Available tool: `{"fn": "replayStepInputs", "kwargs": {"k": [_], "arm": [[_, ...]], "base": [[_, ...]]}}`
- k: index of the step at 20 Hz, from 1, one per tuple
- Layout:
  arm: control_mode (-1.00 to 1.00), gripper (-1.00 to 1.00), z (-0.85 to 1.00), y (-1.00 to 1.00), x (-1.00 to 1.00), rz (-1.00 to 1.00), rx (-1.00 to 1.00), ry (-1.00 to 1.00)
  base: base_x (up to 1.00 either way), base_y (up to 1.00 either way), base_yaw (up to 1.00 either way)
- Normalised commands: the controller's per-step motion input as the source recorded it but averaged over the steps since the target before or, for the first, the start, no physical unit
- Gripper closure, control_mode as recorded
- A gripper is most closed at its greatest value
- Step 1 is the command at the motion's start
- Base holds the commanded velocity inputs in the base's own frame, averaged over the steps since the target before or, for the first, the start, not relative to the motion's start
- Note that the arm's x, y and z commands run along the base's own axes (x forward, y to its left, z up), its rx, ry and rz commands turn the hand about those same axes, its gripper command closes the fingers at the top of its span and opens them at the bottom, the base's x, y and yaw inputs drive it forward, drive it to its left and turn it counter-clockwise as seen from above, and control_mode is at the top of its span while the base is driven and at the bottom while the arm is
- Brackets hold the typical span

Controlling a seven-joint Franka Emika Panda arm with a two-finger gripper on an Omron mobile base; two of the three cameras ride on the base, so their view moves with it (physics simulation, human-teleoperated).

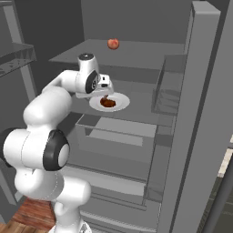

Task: Retrieve the chicken drumstick from the fridge and place it on the saucepan with marinade on the stove.

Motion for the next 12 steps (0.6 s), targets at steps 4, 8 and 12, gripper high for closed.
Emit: {"fn": "replayStepInputs", "kwargs": {"k": [4, 8, 12], "arm": [[-1.00, -1.00, -0.11, -0.01, 0.39, 0.04, 0.00, 0.00], [-1.00, -1.00, -0.23, -0.09, 0.38, 0.07, 0.00, 0.00], [-1.00, -1.00, -0.27, -0.15, 0.39, 0.08, 0.00, 0.00]], "base": [[0.00, 0.00, 0.00], [0.00, 0.00, 0.00], [0.00, 0.00, 0.00]]}}
